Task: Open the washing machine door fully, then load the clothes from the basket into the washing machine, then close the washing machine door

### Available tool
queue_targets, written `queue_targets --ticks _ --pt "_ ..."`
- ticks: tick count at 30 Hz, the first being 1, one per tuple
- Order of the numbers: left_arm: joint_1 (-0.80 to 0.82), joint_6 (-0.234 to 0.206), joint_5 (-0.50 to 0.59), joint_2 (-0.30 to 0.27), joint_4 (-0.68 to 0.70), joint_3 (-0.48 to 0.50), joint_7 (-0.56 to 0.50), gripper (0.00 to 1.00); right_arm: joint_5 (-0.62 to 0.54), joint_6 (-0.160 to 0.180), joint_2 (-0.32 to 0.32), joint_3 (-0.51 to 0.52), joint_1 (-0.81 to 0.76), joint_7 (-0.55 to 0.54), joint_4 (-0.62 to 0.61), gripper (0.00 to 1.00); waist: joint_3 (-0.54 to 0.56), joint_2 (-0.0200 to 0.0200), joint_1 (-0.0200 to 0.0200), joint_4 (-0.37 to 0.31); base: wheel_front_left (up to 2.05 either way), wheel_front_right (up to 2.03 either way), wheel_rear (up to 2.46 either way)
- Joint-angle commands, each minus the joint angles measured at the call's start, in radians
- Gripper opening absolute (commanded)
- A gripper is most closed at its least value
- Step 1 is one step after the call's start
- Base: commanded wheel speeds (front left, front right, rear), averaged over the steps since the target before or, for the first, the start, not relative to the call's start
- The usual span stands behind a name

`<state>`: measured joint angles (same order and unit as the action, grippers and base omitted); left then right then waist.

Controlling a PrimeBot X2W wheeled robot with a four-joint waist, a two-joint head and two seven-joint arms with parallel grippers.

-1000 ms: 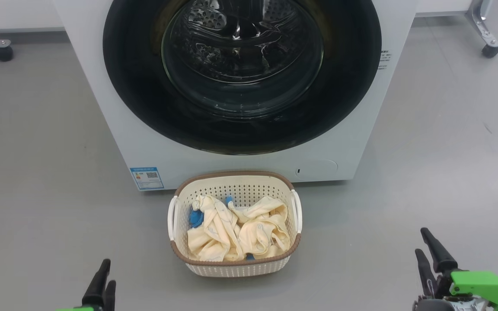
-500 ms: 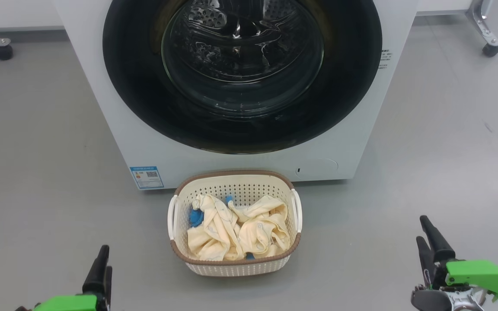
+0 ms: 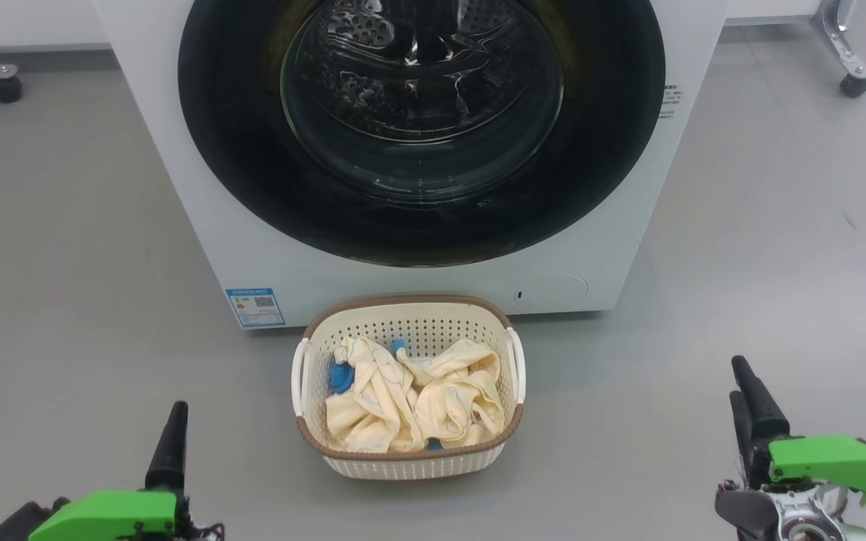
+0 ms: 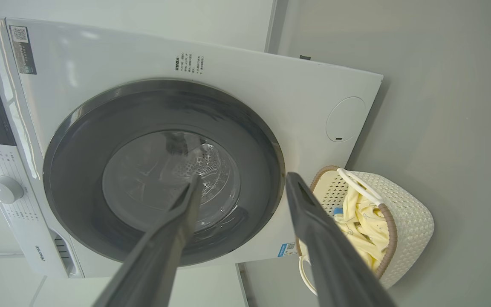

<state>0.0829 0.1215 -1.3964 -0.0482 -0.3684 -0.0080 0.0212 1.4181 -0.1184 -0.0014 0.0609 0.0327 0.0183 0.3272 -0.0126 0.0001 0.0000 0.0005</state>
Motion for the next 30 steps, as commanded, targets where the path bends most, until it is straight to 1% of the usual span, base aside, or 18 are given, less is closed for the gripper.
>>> queue_targets --ticks 1,30 --pt "0.056 0.004 0.014 -0.021 0.037 0.009 0.009 1.00 -0.016 -0.005 -0.022 -0.010 0.066 0.011 -0.042 1.00 0.000 -0.0001 0.0000 0.000 0.00 0.00 0.00" --pt "0.121 0.006 0.321 -0.035 0.058 0.002 0.094 1.00 -0.292 -0.007 -0.032 -0.058 0.113 0.096 -0.100 1.00 -0.002 -0.0001 0.0000 -0.002 0.00 0.00 0.00"
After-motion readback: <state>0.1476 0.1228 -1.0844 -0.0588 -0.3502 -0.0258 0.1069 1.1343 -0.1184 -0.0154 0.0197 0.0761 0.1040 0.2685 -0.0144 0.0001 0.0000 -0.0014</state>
